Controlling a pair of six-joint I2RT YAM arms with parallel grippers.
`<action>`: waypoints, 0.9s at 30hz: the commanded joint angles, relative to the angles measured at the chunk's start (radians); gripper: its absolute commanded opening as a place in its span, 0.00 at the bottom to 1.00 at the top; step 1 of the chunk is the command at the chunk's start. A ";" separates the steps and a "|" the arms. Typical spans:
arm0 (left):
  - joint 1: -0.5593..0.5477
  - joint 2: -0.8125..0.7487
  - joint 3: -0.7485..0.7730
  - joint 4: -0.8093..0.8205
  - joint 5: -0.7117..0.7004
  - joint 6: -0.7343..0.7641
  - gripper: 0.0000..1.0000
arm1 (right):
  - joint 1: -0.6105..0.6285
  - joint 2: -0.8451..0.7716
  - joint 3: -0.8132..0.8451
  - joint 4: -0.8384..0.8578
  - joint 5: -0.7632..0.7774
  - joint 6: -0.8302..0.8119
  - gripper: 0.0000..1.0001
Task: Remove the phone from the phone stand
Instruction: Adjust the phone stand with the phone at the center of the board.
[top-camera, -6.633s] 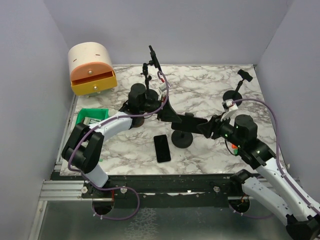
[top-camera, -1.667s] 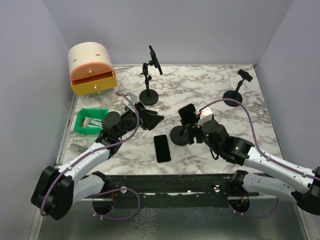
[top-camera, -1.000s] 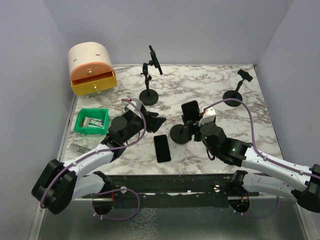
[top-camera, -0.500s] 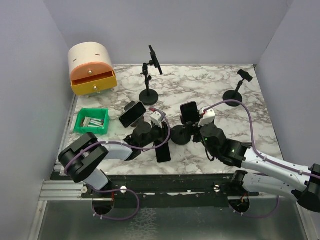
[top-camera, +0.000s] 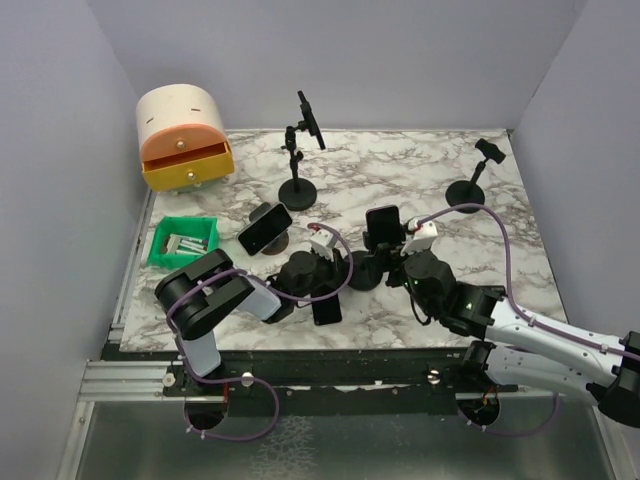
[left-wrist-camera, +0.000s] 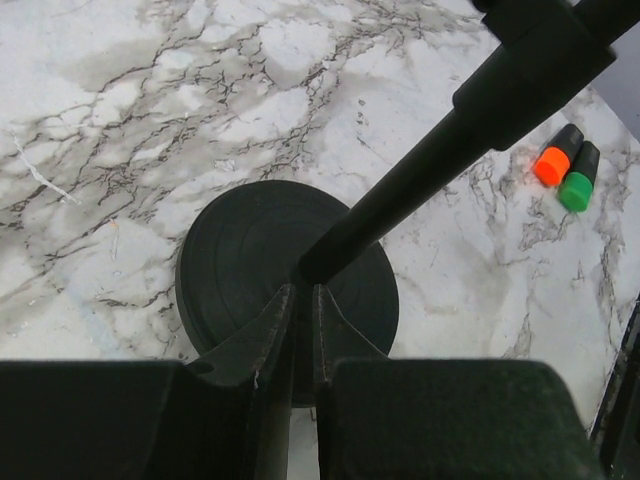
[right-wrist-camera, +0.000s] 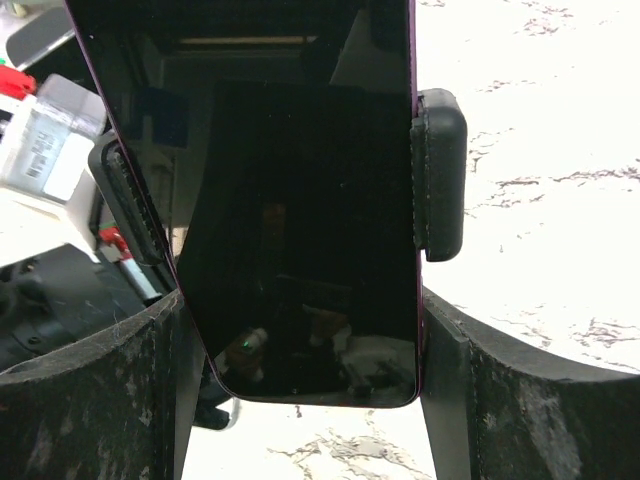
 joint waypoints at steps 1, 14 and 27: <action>-0.024 0.065 0.016 0.108 -0.043 -0.034 0.11 | 0.002 -0.013 -0.039 0.009 0.043 0.092 0.43; -0.057 0.148 0.014 0.133 -0.076 -0.040 0.07 | 0.002 0.007 -0.050 0.027 0.015 0.154 0.43; -0.063 0.173 -0.025 0.179 -0.098 -0.034 0.04 | 0.004 -0.079 0.003 -0.105 0.003 0.184 0.75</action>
